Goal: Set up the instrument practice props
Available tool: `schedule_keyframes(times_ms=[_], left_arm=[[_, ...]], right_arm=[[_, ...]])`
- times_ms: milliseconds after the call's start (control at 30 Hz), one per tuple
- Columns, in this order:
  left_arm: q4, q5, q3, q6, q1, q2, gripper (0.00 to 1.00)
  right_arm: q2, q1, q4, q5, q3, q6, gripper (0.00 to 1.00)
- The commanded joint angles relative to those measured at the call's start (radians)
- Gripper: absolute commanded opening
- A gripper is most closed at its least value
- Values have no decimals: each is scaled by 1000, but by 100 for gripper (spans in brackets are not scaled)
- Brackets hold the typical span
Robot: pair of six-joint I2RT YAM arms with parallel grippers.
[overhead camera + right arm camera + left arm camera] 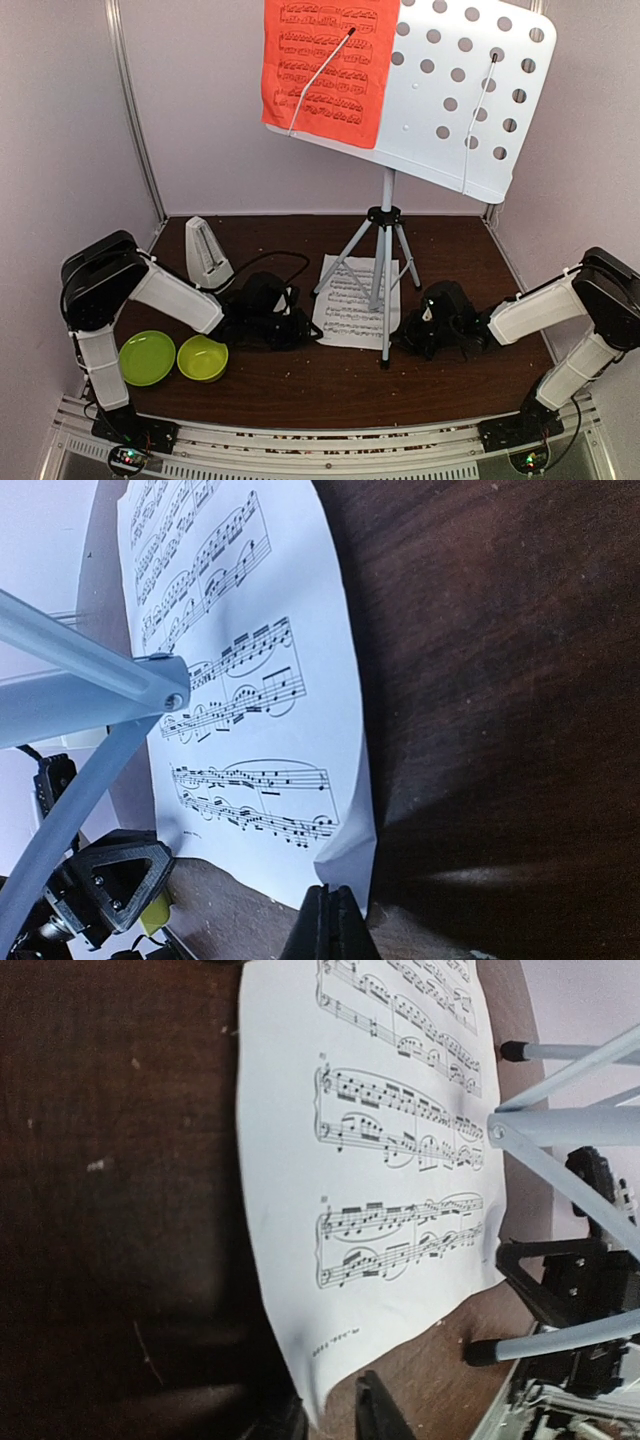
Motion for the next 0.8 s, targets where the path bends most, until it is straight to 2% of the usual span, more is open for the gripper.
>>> schedule_keyframes(times_ms=[0, 67, 200, 300, 367, 433, 600, 767], left_arm=[[-129, -10, 87, 53, 19, 11, 10], [-180, -5, 114, 79, 27, 4, 0], [-338, -13, 146, 151, 51, -35, 0], [-453, -13, 165, 215, 78, -70, 0], [-548, -13, 183, 273, 96, -94, 0], [-635, -8, 204, 325, 113, -114, 0], [-816, -16, 247, 444, 138, -163, 0], [-885, -23, 230, 494, 140, -212, 0]], right_arm=[[-13, 6, -45, 14, 17, -22, 3], [-32, 6, -75, 24, 18, -30, 7], [-80, 4, -157, 47, 30, -63, 22], [-130, 4, -221, 75, 38, -90, 46], [-166, 4, -261, 92, 43, -106, 58], [-205, 3, -297, 110, 49, -120, 65], [-308, 2, -369, 152, 43, -150, 74], [-374, 1, -366, 145, -1, -151, 77]])
